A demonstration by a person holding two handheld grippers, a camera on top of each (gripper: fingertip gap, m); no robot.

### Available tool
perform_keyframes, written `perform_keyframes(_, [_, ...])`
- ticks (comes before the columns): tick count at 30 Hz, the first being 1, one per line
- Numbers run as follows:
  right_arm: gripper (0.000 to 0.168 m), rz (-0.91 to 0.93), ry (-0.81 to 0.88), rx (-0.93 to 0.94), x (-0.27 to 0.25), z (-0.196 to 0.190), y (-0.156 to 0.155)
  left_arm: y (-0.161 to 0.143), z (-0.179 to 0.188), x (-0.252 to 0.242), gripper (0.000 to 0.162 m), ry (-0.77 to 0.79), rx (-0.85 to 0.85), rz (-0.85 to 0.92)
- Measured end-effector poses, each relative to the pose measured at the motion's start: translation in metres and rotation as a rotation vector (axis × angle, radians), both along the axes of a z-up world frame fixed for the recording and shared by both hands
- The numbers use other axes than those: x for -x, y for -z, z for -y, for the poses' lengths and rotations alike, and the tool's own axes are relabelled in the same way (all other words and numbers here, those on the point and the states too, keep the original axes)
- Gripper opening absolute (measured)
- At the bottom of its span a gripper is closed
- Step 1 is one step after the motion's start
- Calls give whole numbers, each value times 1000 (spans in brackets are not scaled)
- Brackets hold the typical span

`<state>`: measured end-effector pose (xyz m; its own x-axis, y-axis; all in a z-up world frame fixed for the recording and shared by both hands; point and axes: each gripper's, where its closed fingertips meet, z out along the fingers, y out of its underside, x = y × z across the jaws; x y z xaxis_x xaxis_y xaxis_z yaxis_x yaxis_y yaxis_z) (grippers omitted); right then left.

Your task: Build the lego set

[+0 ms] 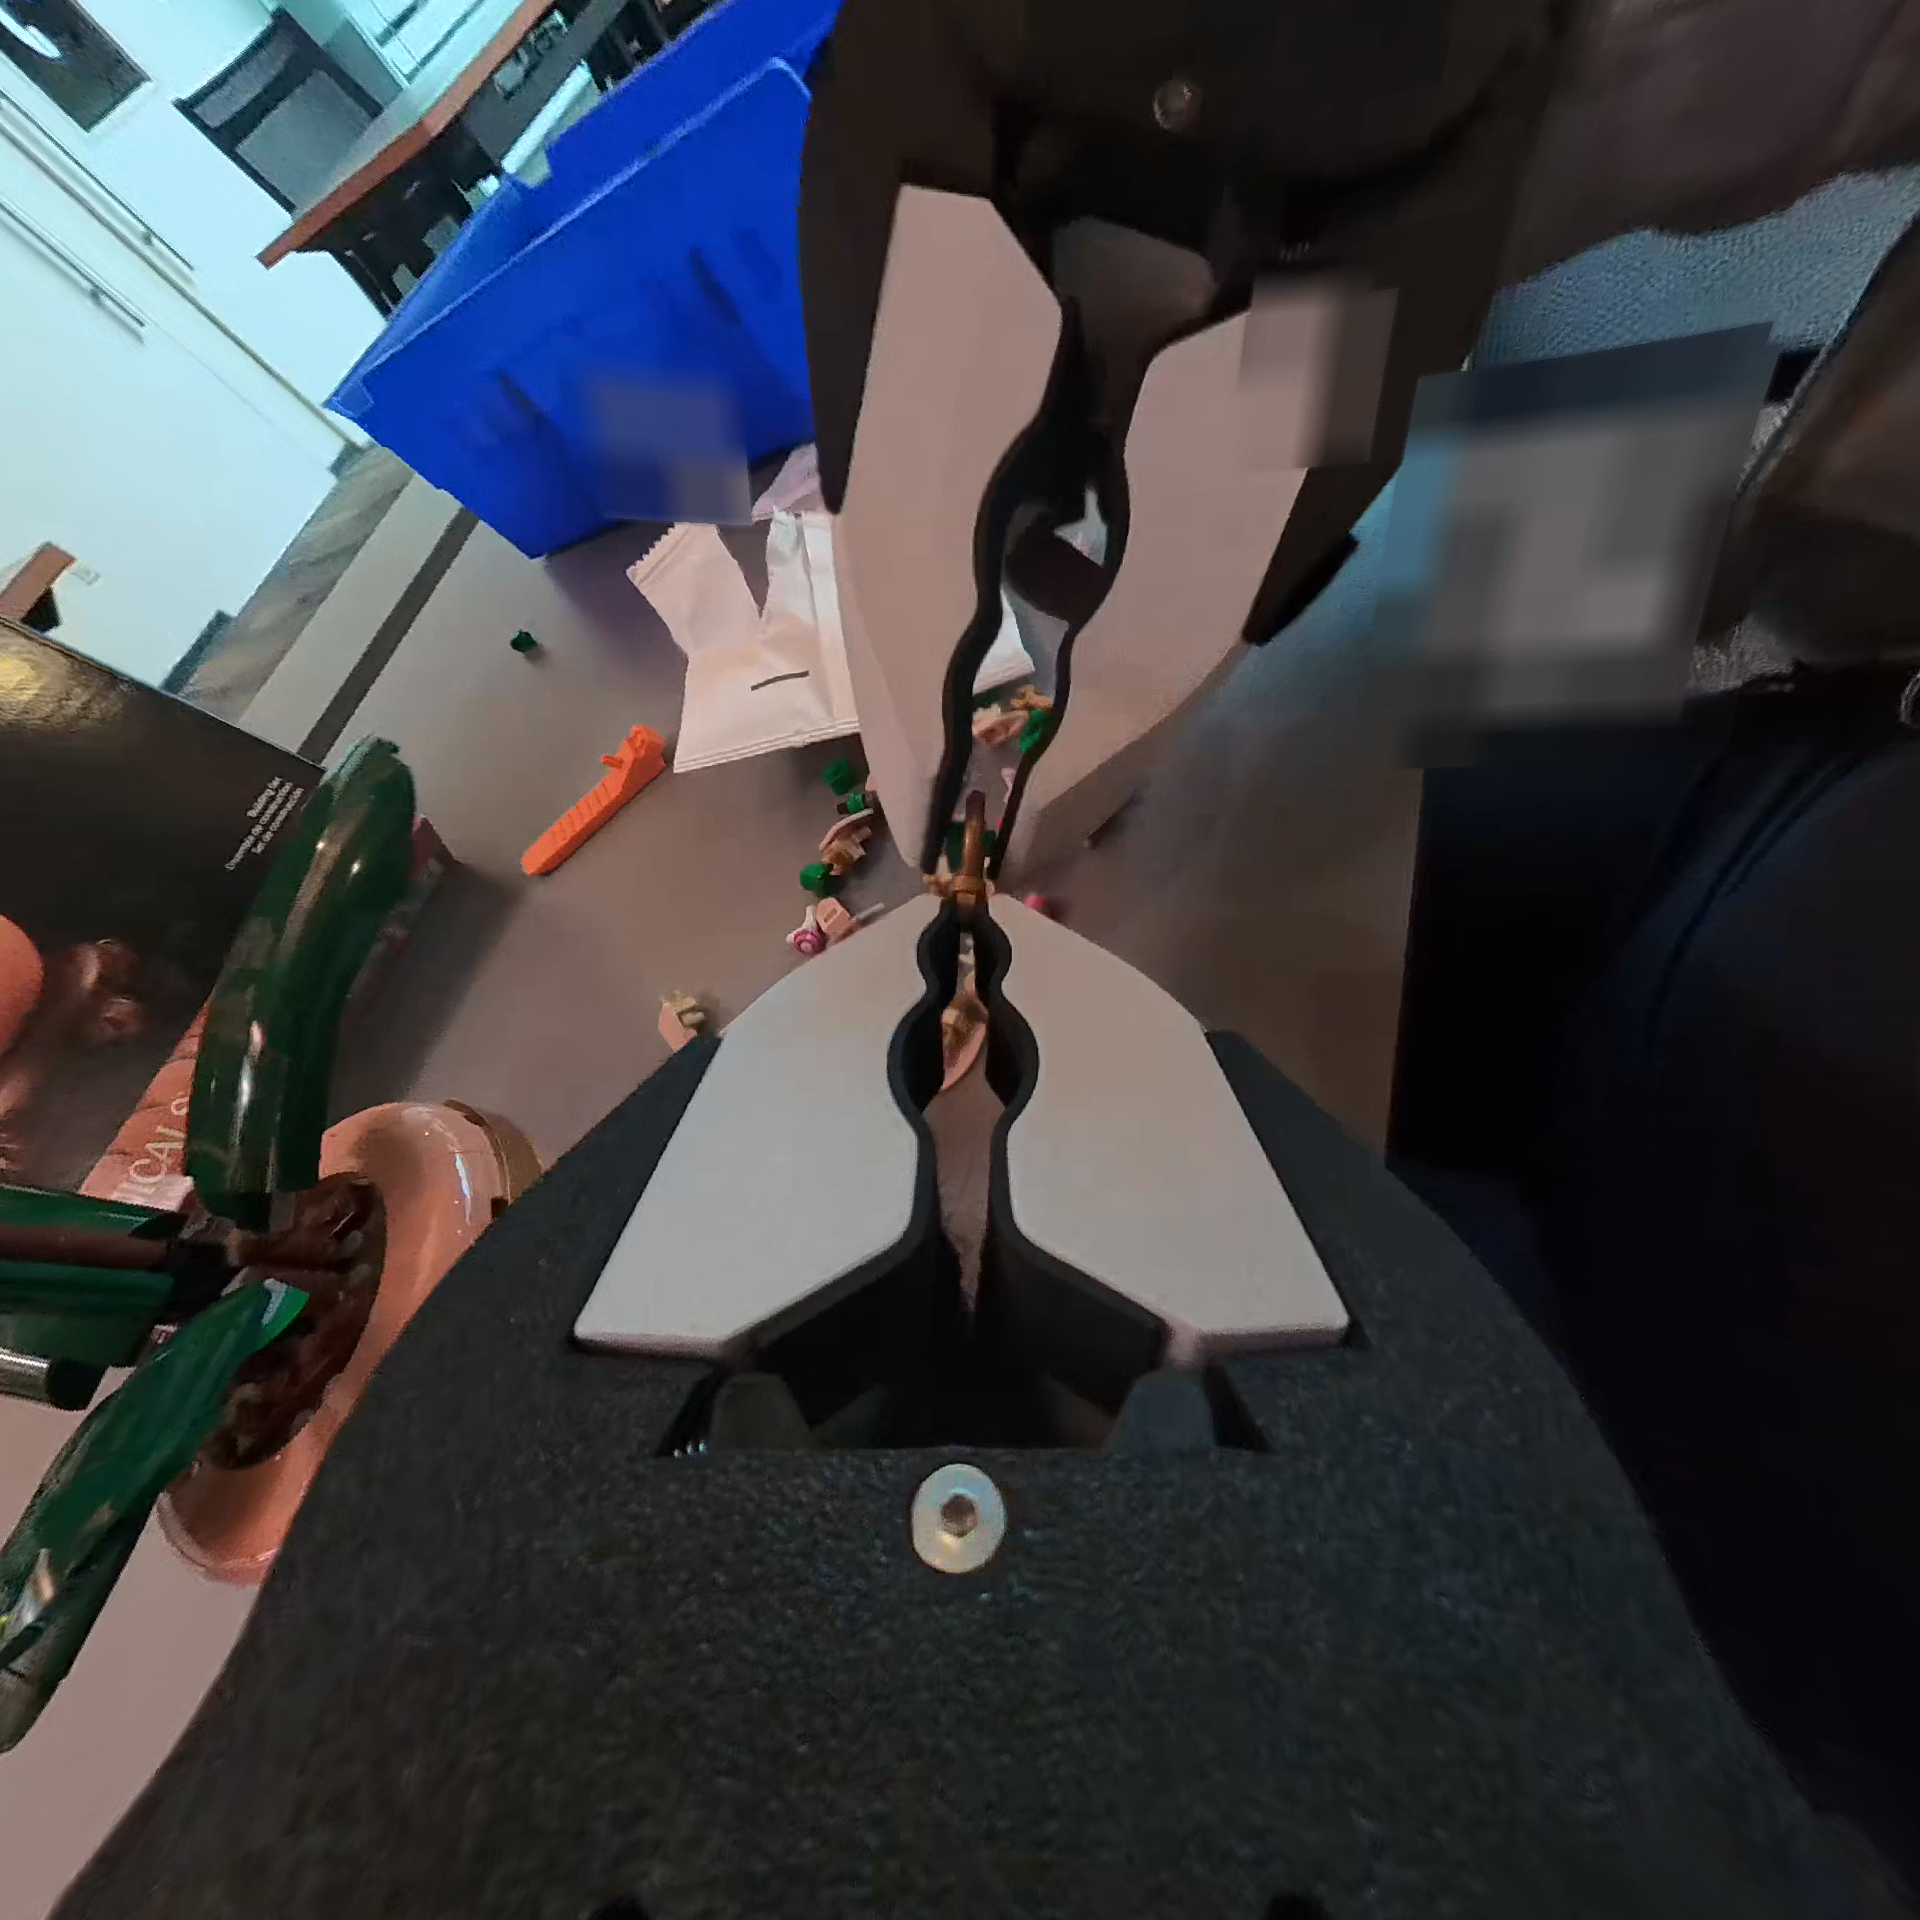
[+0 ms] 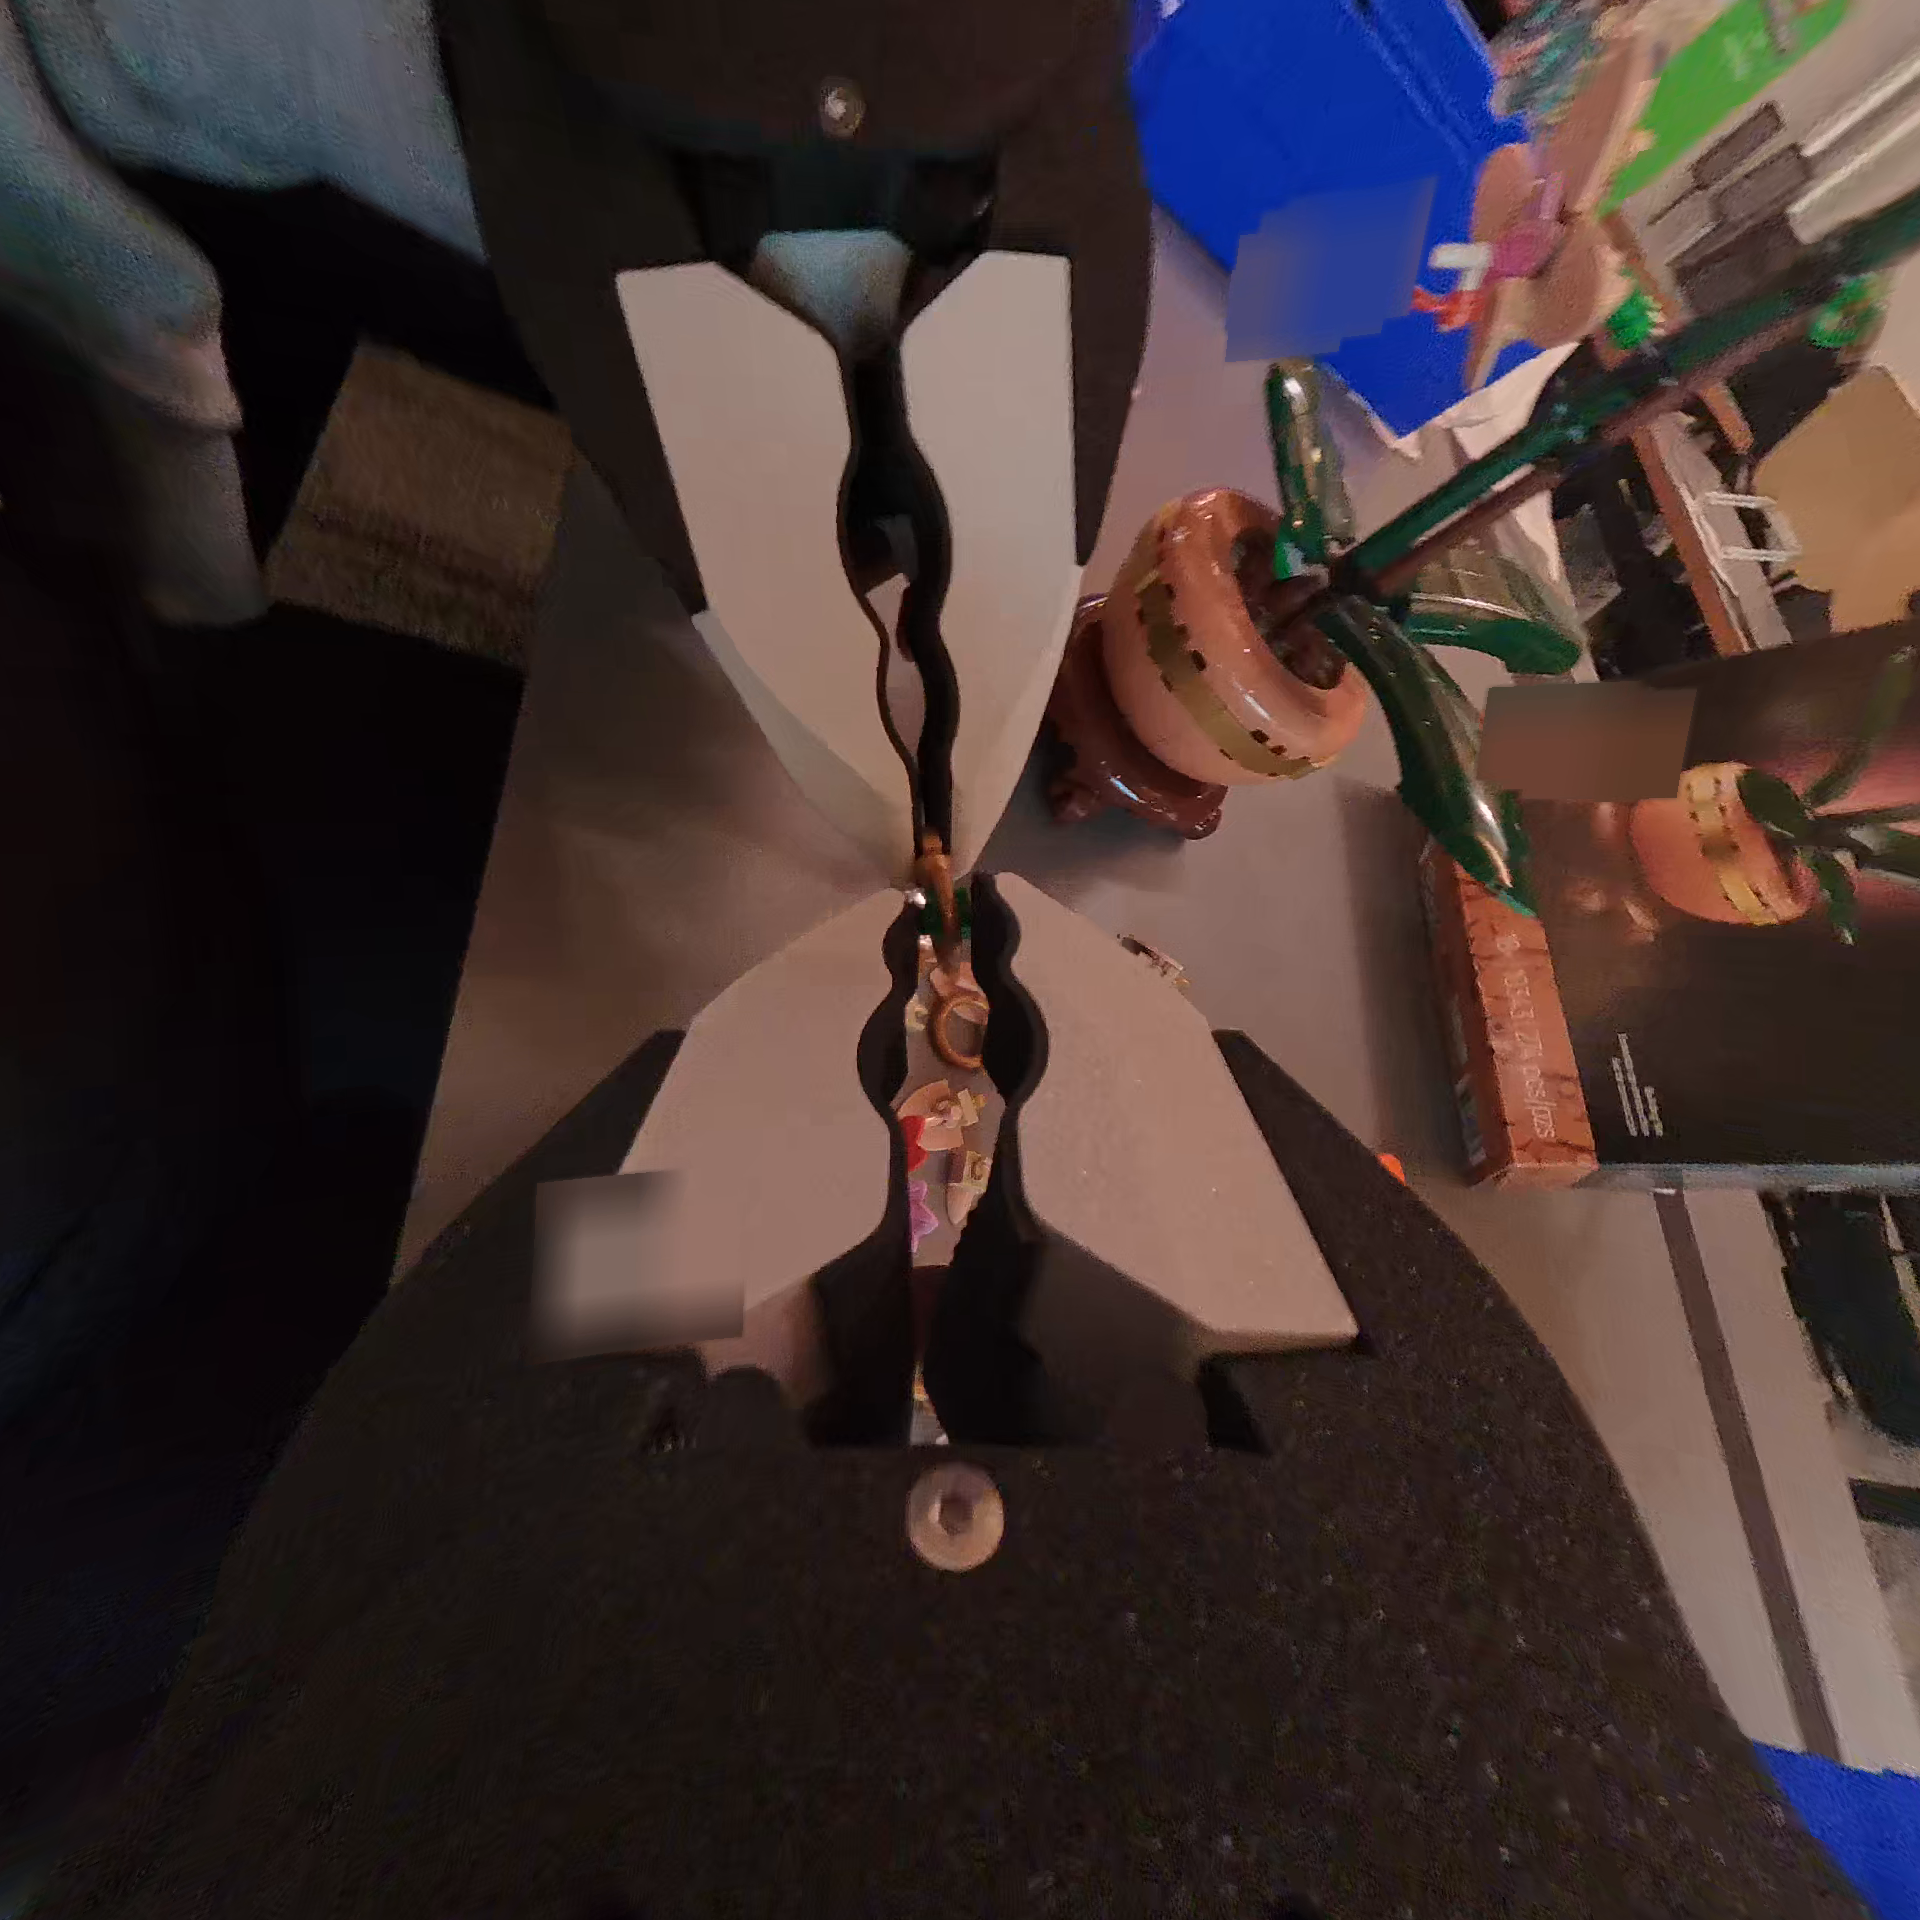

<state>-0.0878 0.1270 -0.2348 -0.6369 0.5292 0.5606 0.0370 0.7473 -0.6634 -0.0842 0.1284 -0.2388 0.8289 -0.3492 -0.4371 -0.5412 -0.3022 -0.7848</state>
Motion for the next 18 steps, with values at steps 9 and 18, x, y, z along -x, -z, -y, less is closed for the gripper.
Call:
perform_keyframes(9, [6,118,43,43,5,4,14,13,0,7,5,11,49,-294])
perform_keyframes(18, [6,32,-4,78,-4,3,1,-4,3,-2,2,68,-20,-191])
